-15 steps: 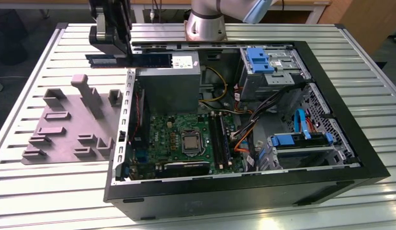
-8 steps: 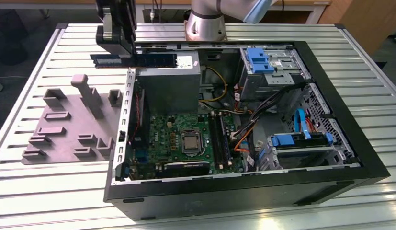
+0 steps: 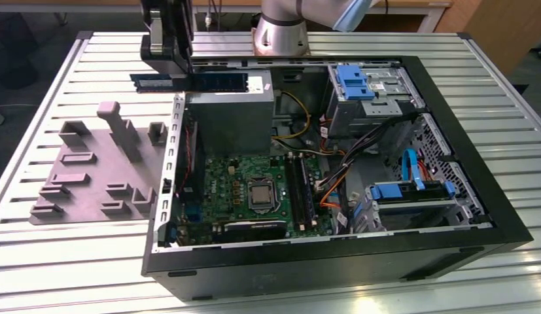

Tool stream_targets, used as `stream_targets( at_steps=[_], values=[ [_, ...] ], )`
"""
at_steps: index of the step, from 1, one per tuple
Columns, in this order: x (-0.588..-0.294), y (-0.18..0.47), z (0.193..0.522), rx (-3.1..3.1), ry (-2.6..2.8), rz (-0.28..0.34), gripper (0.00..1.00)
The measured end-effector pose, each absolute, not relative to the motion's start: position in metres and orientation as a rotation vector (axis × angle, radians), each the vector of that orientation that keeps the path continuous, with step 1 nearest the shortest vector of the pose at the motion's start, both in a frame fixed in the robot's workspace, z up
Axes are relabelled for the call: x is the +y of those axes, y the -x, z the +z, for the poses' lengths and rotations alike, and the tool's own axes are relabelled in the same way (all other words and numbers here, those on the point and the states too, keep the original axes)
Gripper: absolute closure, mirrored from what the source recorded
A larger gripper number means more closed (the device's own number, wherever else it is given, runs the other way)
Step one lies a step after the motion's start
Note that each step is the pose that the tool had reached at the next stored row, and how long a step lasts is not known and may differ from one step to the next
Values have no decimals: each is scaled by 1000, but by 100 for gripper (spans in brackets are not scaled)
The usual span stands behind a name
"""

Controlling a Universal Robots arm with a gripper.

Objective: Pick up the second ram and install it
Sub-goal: 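Pick up the second ram and move it above second insertion slot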

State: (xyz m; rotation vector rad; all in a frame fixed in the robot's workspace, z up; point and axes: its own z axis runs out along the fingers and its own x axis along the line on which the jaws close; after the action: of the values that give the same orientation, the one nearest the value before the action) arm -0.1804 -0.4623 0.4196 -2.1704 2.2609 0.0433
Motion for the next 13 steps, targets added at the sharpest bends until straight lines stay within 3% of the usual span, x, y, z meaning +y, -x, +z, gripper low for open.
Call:
stream_targets(
  at_steps=[13],
  values=[
    [-462, 178, 420, 2261, 2170, 43, 86]
  ],
)
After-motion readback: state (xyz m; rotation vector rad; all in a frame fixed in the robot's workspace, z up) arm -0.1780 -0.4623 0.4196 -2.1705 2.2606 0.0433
